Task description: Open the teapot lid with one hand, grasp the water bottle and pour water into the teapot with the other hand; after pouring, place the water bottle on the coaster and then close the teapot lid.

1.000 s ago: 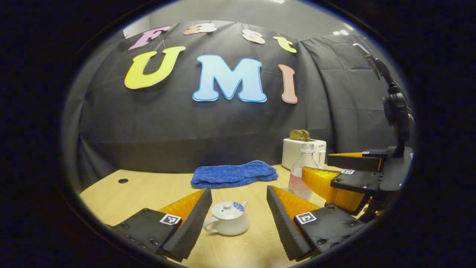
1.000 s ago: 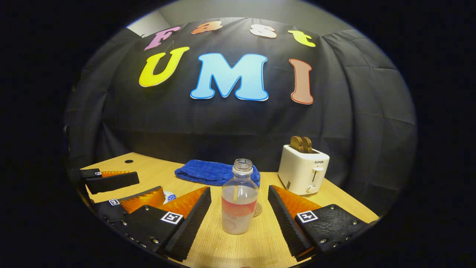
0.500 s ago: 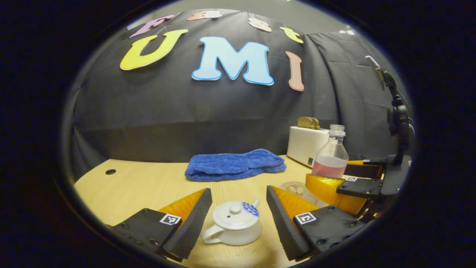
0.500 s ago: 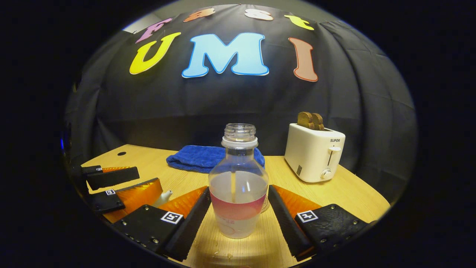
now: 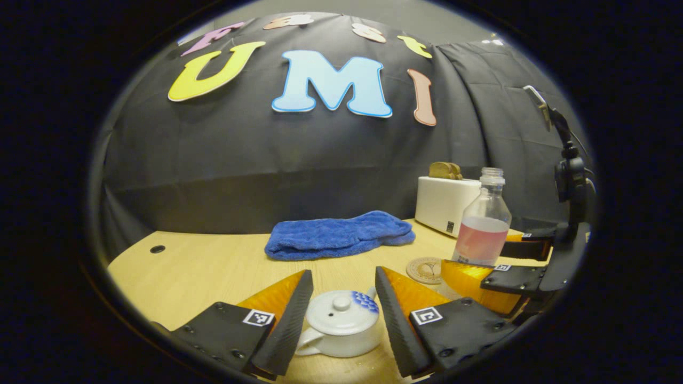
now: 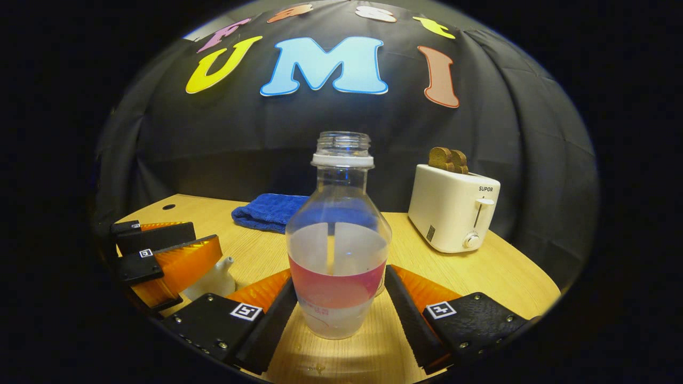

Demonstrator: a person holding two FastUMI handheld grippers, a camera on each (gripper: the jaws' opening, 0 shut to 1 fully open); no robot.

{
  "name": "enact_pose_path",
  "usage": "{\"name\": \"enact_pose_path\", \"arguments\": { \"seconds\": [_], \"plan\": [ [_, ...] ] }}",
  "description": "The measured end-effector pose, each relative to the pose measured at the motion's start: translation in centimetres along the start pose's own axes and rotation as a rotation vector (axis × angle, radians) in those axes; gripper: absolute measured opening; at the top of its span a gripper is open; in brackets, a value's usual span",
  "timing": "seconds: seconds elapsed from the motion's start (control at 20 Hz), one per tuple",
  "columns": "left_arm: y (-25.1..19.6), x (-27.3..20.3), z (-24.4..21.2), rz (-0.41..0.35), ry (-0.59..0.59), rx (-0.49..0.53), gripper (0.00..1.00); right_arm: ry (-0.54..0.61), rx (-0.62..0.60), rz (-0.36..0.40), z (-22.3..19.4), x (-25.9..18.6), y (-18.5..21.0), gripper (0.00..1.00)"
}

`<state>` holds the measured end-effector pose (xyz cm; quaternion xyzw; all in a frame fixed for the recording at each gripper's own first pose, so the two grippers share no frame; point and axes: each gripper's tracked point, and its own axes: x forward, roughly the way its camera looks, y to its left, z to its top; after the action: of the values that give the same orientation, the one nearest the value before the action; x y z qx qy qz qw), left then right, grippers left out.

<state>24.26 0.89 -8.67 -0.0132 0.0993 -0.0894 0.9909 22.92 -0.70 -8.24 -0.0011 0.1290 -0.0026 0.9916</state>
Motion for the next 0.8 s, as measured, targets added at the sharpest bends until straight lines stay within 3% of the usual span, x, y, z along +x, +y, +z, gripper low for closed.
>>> {"name": "enact_pose_path", "arguments": {
  "seconds": [0.1, 0.15, 0.2, 0.35, 0.5, 0.6, 0.8],
  "plan": [
    [0.55, -0.01, 0.16, 0.021, 0.000, 0.017, 0.77, 0.003, 0.003, 0.000, -0.14, 0.12, -0.12, 0.96],
    [0.62, -0.10, 0.33, 0.023, -0.005, 0.010, 0.70, 0.007, 0.006, 0.001, -0.24, 0.21, -0.11, 0.96],
    [0.72, -0.10, 0.18, 0.022, -0.008, 0.004, 0.50, 0.014, 0.010, 0.003, -0.46, 0.23, -0.13, 0.96],
    [0.63, -0.21, 0.17, 0.026, -0.001, 0.015, 0.45, 0.027, 0.025, 0.016, -0.82, 0.43, -0.10, 0.96],
    [1.02, -0.36, 0.60, 0.048, -0.012, 0.028, 0.46, 0.029, 0.023, 0.004, -0.74, 0.32, -0.34, 0.80],
    [0.75, -0.21, 0.31, 0.043, -0.005, 0.033, 0.27, 0.030, 0.023, 0.002, -0.76, 0.27, -0.37, 0.78],
    [0.59, -0.27, 0.34, 0.038, -0.007, 0.032, 0.30, 0.031, 0.016, -0.001, -0.81, 0.21, -0.41, 0.78]
  ]
}}
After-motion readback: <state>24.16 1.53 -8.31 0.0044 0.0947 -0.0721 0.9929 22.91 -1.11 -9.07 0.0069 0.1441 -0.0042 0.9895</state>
